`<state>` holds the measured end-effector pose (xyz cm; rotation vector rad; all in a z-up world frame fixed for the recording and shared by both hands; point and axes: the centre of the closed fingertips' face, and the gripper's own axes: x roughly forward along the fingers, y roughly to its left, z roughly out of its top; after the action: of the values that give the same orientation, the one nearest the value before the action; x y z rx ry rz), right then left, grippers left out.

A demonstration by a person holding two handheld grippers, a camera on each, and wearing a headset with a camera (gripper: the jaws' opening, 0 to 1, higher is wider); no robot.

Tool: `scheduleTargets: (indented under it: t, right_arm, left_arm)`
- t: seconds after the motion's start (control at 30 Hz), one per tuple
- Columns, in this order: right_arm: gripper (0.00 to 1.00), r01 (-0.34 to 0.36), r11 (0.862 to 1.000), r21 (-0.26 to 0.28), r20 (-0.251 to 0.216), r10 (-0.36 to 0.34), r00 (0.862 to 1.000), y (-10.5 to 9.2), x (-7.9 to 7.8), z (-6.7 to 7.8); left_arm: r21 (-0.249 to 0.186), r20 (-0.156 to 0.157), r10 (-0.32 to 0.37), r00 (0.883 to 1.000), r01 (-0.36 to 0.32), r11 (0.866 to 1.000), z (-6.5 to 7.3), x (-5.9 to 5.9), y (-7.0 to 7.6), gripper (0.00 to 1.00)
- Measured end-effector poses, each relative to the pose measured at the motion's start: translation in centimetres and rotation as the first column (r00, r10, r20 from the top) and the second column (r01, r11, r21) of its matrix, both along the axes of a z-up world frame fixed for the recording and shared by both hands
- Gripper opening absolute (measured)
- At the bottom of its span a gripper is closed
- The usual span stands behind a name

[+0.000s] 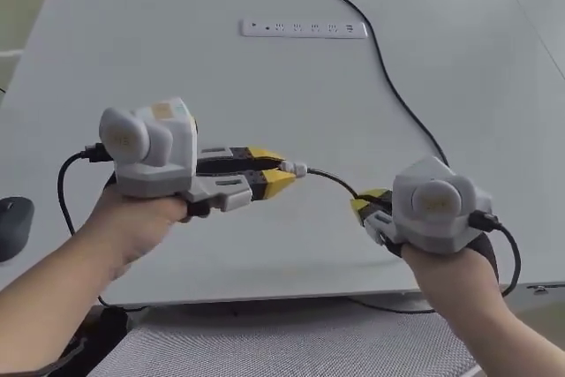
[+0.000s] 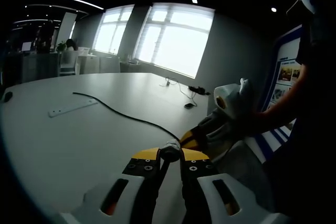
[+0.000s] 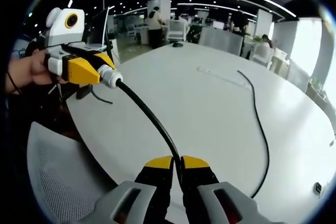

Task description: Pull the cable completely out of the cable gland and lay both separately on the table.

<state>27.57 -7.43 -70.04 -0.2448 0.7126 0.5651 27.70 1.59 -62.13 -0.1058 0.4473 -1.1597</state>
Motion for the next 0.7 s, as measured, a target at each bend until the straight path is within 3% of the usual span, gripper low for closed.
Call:
scheduleTargets:
  t: [0.2,0.3,0.47,0.7]
  right_arm:
    - [0.12,-0.088,0.996,-0.009,0.082,0.088,0.993,1.6,-0.1,2.7]
    - [0.13,-0.166,0.985,-0.042,0.135,0.170,0.976,3.1,0.0,4.2]
    - [0.13,-0.281,0.950,-0.134,0.202,0.303,0.931,5.5,0.3,5.5]
    - [0.09,-0.330,0.925,-0.188,0.230,0.368,0.901,7.1,0.5,6.2]
  left_arm:
    - [0.001,-0.003,-0.001,1.000,0.001,1.000,-0.1,0.0,-0.1,0.15]
    - [0.000,-0.003,-0.002,1.000,0.002,1.000,-0.1,0.0,-0.2,0.15]
    - [0.001,-0.002,-0.005,1.000,0.005,1.000,-0.1,0.0,-0.2,0.15]
    - [-0.002,-0.003,-0.005,1.000,0.005,1.000,-0.1,0.0,-0.1,0.15]
